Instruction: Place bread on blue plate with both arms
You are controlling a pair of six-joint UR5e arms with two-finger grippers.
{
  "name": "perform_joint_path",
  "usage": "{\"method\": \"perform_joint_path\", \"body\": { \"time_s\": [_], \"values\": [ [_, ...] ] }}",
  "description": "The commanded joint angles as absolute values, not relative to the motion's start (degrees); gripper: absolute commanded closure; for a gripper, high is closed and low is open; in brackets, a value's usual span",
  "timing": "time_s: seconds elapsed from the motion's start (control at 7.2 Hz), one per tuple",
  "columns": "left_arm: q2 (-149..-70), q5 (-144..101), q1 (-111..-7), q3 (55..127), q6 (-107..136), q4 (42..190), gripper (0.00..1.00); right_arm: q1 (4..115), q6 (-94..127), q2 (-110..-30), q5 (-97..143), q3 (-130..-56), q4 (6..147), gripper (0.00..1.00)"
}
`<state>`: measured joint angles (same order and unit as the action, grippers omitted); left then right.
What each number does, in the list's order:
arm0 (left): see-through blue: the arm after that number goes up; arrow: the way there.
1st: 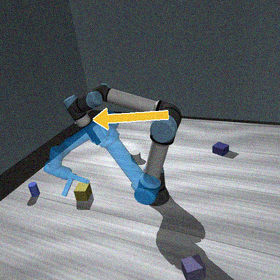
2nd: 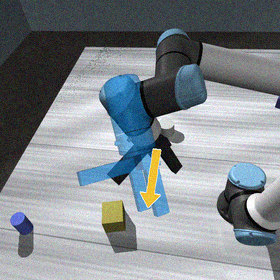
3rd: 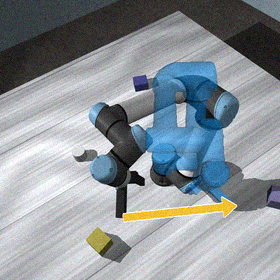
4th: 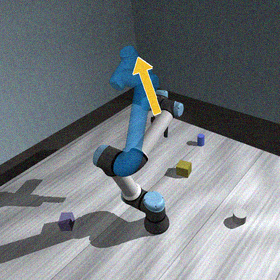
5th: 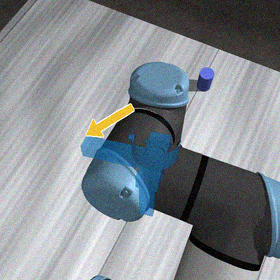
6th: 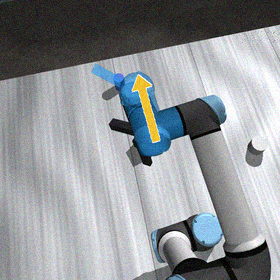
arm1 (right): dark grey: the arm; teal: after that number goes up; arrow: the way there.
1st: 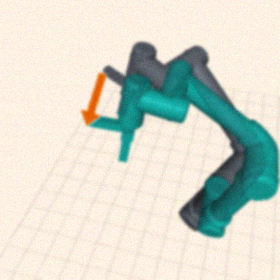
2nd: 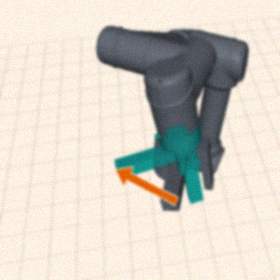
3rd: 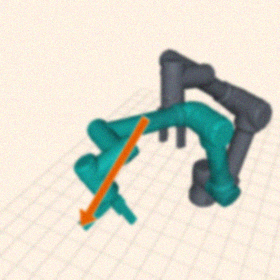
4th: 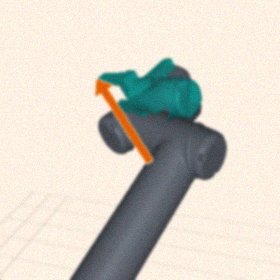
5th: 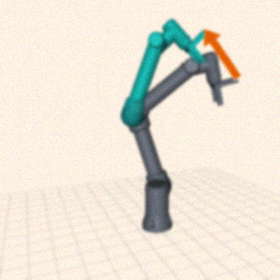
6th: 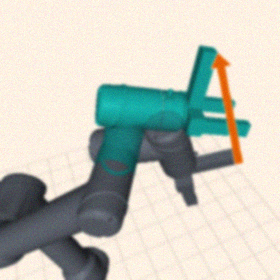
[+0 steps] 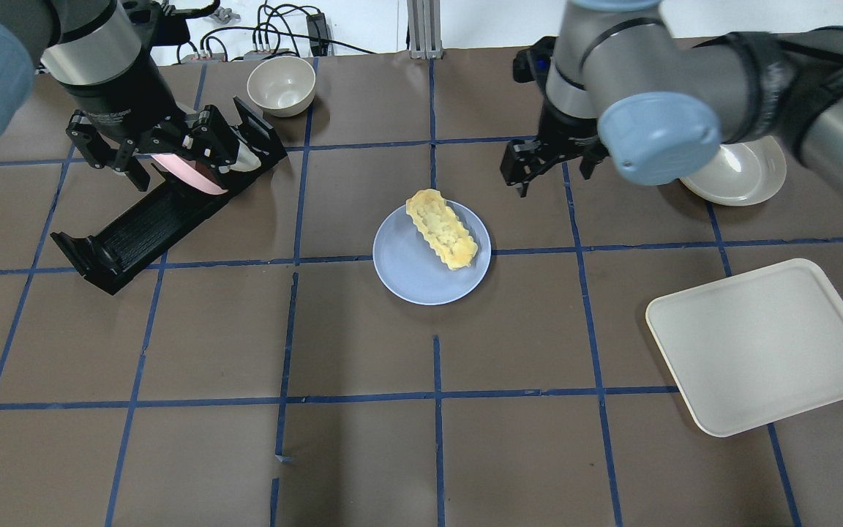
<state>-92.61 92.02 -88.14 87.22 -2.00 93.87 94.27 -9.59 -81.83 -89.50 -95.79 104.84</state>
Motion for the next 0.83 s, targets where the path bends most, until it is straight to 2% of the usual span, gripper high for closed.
{"method": "perform_joint_path", "body": {
  "time_s": [0.0, 0.28, 0.69],
  "values": [
    [-92.64, 92.02, -88.15, 87.27, -2.02, 93.87, 0.0, 88.87, -12.04, -93.3, -89.91, -100.79, 97.93, 0.0],
    [-92.55, 92.02, -88.15, 87.28, -2.02, 93.87, 0.0, 89.2, -12.13, -97.62, -91.23, -103.09, 98.78, 0.0],
    [-92.55, 92.02, -88.15, 87.28, -2.02, 93.87, 0.0, 89.74, -11.25, -98.26, -91.06, -102.39, 98.09, 0.0]
  ]
}}
